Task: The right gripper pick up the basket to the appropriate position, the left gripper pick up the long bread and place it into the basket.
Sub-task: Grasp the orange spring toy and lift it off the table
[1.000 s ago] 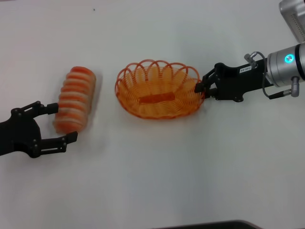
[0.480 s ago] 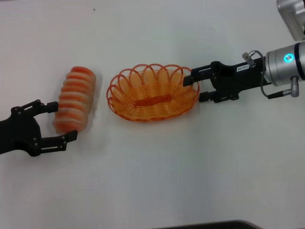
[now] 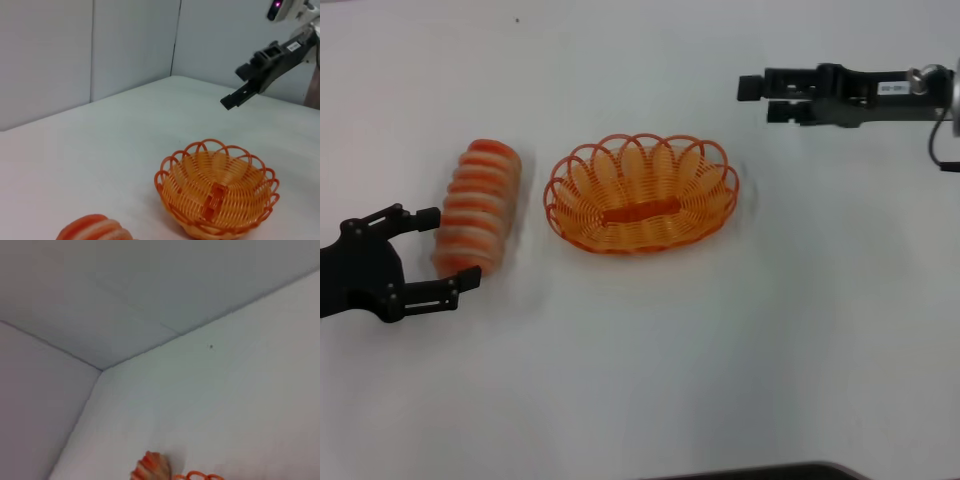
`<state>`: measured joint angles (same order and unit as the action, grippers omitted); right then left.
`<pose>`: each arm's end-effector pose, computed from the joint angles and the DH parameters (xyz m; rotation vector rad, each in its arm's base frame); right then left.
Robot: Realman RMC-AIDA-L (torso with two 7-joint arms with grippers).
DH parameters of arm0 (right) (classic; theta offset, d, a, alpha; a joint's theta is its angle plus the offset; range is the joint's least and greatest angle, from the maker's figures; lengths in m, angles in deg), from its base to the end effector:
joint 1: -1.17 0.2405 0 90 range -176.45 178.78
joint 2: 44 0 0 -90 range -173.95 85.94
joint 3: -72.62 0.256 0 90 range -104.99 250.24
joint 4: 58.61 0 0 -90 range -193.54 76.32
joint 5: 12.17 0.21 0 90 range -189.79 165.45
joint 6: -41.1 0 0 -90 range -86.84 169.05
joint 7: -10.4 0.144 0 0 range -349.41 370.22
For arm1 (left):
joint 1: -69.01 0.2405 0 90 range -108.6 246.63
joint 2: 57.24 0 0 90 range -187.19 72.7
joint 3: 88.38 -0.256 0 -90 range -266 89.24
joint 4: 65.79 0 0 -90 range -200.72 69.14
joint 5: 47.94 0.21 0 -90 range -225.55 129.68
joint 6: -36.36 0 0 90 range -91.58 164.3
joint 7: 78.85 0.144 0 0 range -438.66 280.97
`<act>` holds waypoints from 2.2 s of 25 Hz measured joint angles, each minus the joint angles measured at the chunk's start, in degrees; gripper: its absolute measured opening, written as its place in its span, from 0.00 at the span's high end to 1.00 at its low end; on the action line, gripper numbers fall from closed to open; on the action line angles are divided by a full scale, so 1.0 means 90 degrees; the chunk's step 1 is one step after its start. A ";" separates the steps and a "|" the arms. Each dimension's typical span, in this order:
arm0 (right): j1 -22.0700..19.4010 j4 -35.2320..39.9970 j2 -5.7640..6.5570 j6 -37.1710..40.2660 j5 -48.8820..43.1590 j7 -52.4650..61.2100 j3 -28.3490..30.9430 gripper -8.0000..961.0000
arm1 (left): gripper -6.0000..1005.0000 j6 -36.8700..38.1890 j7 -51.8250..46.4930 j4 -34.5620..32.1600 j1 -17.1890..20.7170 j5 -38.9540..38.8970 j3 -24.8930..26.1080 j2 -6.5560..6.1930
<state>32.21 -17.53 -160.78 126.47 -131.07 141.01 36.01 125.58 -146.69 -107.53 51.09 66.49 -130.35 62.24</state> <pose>0.2777 0.3498 0.0293 -2.2621 1.7527 0.7462 -0.3186 0.2734 0.0034 -2.6829 -0.5375 -0.5475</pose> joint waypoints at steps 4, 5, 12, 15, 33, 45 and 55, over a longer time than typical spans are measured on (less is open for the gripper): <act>-0.0256 0.0367 -0.0001 0.0256 -0.0035 -0.1920 -0.0037 0.03 | 0.07 0.0041 -0.0009 0.0045 -0.0066 -0.0017 0.0166 0.0025; -0.0317 0.0438 -0.0015 0.0295 -0.0034 -0.2376 -0.0030 0.03 | 0.07 0.0050 -0.0014 0.0084 -0.0081 -0.0019 0.0232 0.0028; -0.0952 0.0915 -0.0317 0.0359 0.0038 -0.5725 0.0045 0.03 | 0.07 0.0039 -0.0024 0.0591 -0.0168 -0.0025 0.0675 -0.0004; -0.1145 0.0899 -0.0341 0.0265 0.0046 -0.6541 0.0061 0.03 | 0.07 -0.0027 -0.0026 0.0714 -0.0147 -0.0022 0.0736 -0.0013; -0.1299 0.0182 -0.0339 -0.0118 -0.0014 -0.8139 -0.0203 0.03 | 0.07 -0.0229 -0.0826 0.0972 -0.0338 -0.0018 0.1308 -0.0042; -0.1197 0.0075 -0.0354 -0.0137 0.0029 -0.8023 -0.0189 0.04 | 0.06 -0.0108 -0.5918 -0.2064 -0.0806 0.1292 0.0309 -0.0175; -0.1185 -0.0012 -0.0350 -0.0104 0.0032 -0.7953 -0.0309 0.04 | 0.06 -0.0210 -0.8639 -0.2989 -0.1873 0.3971 -0.0466 0.0440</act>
<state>21.55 -17.64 -163.94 125.53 -130.78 69.43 33.23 123.69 -224.45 -134.43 34.23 102.23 -134.55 66.20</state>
